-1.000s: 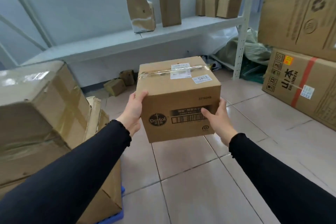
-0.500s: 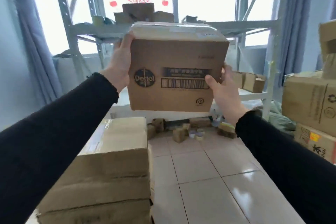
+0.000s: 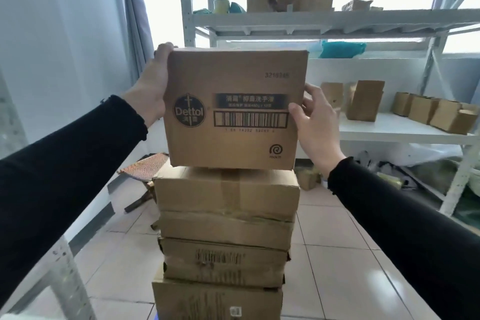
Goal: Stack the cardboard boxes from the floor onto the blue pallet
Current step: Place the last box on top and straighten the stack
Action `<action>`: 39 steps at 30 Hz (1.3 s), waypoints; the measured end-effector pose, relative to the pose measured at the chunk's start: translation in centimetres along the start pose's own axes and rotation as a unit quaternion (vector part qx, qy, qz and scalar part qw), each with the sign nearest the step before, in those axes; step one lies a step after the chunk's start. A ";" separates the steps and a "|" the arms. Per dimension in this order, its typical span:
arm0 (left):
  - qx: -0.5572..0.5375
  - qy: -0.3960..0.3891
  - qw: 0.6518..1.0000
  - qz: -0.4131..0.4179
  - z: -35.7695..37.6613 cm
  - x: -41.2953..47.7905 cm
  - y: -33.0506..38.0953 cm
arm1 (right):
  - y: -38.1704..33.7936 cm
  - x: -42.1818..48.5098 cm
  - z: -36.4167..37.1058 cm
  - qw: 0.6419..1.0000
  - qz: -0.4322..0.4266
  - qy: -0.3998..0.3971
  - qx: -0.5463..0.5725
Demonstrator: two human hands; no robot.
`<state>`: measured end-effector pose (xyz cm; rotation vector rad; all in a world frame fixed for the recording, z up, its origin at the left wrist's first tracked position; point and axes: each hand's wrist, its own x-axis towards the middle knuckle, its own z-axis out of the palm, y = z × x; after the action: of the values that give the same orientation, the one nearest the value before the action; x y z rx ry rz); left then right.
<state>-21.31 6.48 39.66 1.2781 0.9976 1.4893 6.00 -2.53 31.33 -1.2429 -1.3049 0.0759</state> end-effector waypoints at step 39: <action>0.268 0.022 0.944 0.193 -6.9 -6.4 -22.2 | 13.6 -9.2 4.4 0.991 0.059 -0.106 -0.060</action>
<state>-24.98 6.00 15.84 1.9240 1.2920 1.5950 7.28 -0.18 14.58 -1.4454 -1.4337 0.2230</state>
